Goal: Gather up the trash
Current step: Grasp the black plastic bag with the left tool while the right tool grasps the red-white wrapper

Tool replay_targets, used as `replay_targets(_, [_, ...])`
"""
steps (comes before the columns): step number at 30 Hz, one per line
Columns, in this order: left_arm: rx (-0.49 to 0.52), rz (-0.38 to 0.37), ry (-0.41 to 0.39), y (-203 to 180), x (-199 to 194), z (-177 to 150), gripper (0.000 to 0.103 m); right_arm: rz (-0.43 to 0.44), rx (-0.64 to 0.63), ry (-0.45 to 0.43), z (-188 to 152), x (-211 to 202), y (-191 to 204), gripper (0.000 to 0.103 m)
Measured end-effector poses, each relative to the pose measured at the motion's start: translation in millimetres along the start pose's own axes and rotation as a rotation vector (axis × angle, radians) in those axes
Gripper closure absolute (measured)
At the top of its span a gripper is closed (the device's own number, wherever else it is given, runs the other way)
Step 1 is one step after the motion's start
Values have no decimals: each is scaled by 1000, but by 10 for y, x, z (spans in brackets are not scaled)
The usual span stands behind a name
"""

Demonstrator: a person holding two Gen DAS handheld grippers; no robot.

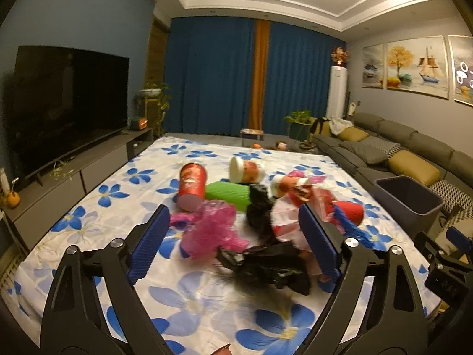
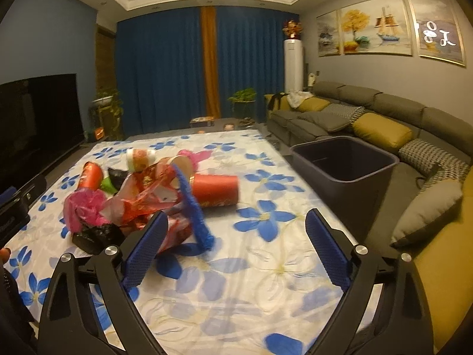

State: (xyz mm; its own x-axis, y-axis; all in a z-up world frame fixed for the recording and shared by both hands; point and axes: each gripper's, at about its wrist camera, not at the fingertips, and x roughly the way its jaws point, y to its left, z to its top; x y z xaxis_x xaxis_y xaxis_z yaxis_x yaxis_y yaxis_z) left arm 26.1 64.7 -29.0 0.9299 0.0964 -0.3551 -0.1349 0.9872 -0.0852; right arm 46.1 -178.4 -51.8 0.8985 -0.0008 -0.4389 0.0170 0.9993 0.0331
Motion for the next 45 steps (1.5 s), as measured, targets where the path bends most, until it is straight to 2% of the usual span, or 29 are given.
replay_targets(4, [-5, 17, 10, 93, 78, -25, 20, 75, -25, 43, -21, 194, 208, 22])
replay_targets(10, [-13, 45, 31, 223, 220, -79, 20, 158, -58, 60, 60, 437, 503, 24])
replay_targets(15, [-28, 74, 29, 349, 292, -87, 20, 214, -75, 61, 138, 548, 718, 32])
replay_targets(19, [-41, 91, 27, 442, 343, -85, 20, 235, -94, 85, 183, 705, 875, 46])
replay_targets(21, [-41, 88, 31, 450, 355, -91, 21, 243, -100, 105, 186, 790, 920, 58])
replay_targets(25, [-32, 66, 43, 451, 365, -116, 24, 268, -126, 133, 163, 873, 980, 87])
replay_targets(28, [-28, 31, 52, 420, 358, -141, 27, 271, -142, 111, 163, 836, 979, 95])
replay_targets(35, [25, -98, 70, 158, 329, -247, 27, 272, -125, 37, 256, 609, 789, 98])
replay_targets(41, [74, -154, 112, -80, 425, -329, 21, 262, -103, -30, 320, 347, 550, 99])
replay_targets(45, [82, -176, 149, -176, 531, -373, 20, 248, -101, -57, 329, 262, 446, 99])
